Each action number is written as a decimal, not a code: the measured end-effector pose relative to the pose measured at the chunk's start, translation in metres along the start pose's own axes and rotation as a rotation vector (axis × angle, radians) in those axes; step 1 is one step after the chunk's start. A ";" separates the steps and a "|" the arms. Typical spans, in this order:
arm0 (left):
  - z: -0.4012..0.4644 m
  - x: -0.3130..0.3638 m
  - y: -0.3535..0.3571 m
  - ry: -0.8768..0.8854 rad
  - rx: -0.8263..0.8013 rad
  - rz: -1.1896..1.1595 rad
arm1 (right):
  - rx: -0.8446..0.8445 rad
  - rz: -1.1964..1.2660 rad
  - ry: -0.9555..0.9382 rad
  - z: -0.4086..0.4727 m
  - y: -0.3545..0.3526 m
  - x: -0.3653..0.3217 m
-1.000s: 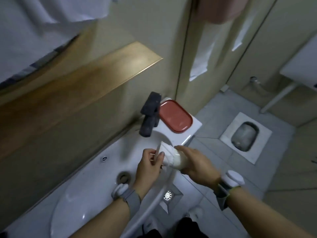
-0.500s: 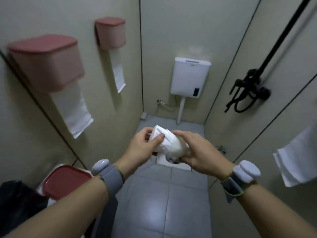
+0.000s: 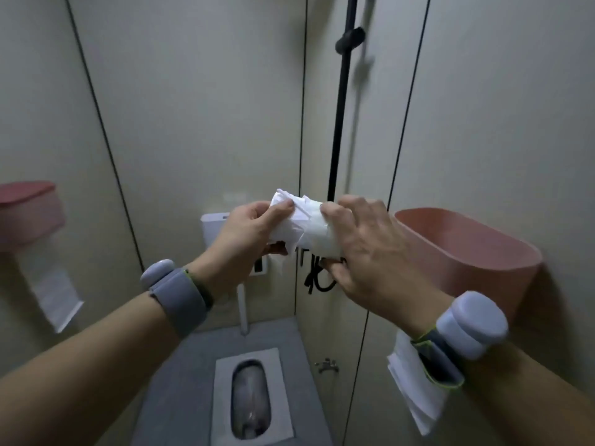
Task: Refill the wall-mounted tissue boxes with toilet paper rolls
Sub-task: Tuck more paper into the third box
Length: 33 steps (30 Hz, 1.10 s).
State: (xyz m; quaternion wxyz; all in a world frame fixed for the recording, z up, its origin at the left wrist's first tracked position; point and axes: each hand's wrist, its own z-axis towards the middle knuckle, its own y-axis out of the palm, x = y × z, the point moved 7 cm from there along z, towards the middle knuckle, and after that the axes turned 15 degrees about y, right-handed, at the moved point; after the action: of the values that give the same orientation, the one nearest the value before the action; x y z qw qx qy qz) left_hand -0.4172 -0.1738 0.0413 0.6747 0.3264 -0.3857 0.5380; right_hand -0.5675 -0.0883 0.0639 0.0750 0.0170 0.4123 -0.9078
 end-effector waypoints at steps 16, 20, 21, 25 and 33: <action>0.129 0.001 0.173 0.103 -0.632 -0.150 | 0.073 -0.392 0.454 0.051 -0.082 0.125; 0.139 -0.006 0.199 0.386 -0.762 -0.025 | -0.098 -0.341 0.701 0.033 -0.080 0.155; 0.137 -0.006 0.206 0.439 -0.832 -0.024 | -0.127 -0.346 0.727 0.031 -0.079 0.159; 0.126 -0.009 0.236 0.664 -1.121 0.108 | -0.288 -0.351 0.803 0.021 -0.074 0.167; 0.119 -0.025 0.261 0.879 -1.332 0.281 | -0.541 -0.674 0.691 0.020 -0.043 0.158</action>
State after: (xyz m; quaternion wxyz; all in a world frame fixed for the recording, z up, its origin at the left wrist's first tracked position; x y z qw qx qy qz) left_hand -0.6959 -0.2329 0.0841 0.7434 -0.4369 -0.3621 0.3541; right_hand -0.7292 -0.0948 0.0951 -0.3579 0.1611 0.6140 -0.6848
